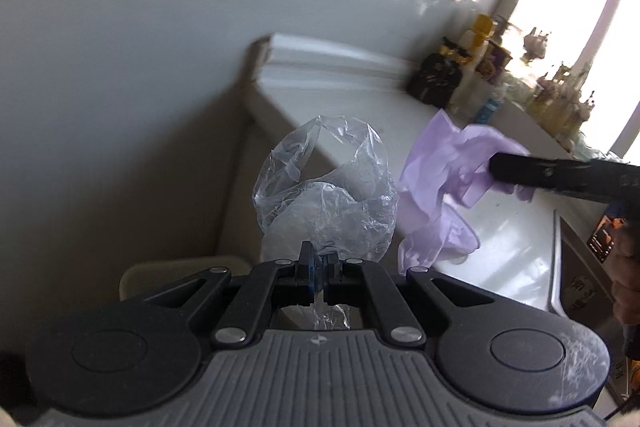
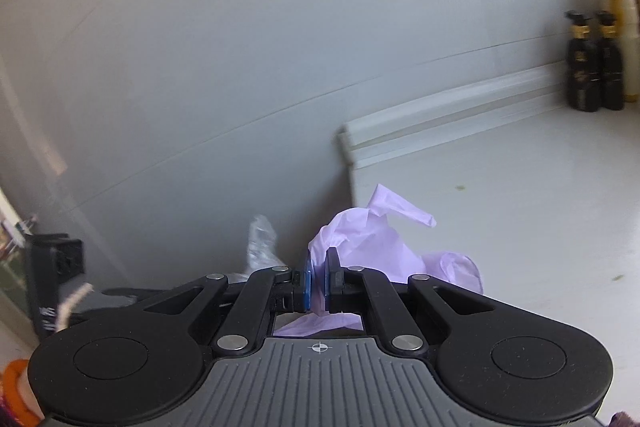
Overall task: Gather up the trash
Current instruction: 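Lift and carry the plastic bag and purple glove with both tools to the wastebasket, then open both tools to drop the bag and glove into the wastebasket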
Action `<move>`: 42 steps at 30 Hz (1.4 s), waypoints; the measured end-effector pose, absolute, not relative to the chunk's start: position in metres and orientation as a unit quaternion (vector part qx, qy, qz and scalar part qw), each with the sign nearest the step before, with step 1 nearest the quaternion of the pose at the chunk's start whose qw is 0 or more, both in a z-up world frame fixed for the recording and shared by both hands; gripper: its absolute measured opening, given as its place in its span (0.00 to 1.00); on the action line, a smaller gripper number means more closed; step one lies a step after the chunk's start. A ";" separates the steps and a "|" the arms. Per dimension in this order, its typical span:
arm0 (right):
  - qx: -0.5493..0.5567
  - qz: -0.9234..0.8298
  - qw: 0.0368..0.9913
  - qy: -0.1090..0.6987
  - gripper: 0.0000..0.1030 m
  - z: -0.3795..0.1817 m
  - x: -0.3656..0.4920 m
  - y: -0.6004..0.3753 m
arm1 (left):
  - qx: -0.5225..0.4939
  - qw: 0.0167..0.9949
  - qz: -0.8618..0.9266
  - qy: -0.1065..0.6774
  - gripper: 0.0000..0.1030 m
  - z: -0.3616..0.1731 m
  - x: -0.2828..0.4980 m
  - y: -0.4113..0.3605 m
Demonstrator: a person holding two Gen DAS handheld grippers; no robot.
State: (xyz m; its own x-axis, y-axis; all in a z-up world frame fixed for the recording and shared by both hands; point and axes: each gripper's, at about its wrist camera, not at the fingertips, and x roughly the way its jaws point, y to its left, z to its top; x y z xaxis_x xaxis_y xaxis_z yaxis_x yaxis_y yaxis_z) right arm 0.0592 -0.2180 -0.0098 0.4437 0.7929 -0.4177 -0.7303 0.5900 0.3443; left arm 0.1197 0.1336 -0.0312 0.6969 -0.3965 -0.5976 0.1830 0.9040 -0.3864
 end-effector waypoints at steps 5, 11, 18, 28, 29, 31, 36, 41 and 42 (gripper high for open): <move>0.043 0.474 0.834 0.280 0.03 -0.014 0.043 -0.191 | -0.162 0.904 -0.130 0.373 0.03 -0.064 0.117 0.143; 0.036 0.492 0.822 0.286 0.03 -0.020 0.033 -0.165 | -0.185 0.890 -0.098 0.404 0.03 -0.103 0.123 0.150; 0.048 0.504 0.812 0.290 0.03 -0.024 0.035 -0.150 | -0.185 0.877 -0.046 0.442 0.03 -0.154 0.137 0.156; 0.038 0.471 0.816 0.332 0.03 -0.048 0.052 -0.120 | -0.189 0.858 0.035 0.475 0.03 -0.215 0.171 0.156; 0.035 0.465 0.818 0.338 0.03 -0.053 0.055 -0.114 | -0.192 0.856 0.041 0.478 0.03 -0.220 0.174 0.156; 0.032 0.454 0.817 0.354 0.03 -0.064 0.062 -0.104 | -0.199 0.851 0.051 0.483 0.03 -0.228 0.180 0.157; 0.014 0.424 0.818 0.388 0.03 -0.094 0.075 -0.086 | -0.197 0.849 0.061 0.486 0.04 -0.242 0.186 0.157; -0.010 0.387 0.827 0.408 0.03 -0.120 0.081 -0.075 | -0.194 0.844 0.077 0.494 0.11 -0.264 0.193 0.157; -0.016 0.378 0.829 0.411 0.03 -0.125 0.082 -0.073 | -0.192 0.843 0.082 0.495 0.20 -0.268 0.194 0.154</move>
State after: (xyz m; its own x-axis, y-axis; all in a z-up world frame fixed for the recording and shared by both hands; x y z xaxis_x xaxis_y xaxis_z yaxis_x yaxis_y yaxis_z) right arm 0.0817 -0.0730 -0.1250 0.3755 0.6144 -0.6939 -0.6401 0.7134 0.2852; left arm 0.1936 0.1538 -0.2682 0.4966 -0.0517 -0.8664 -0.3284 0.9128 -0.2427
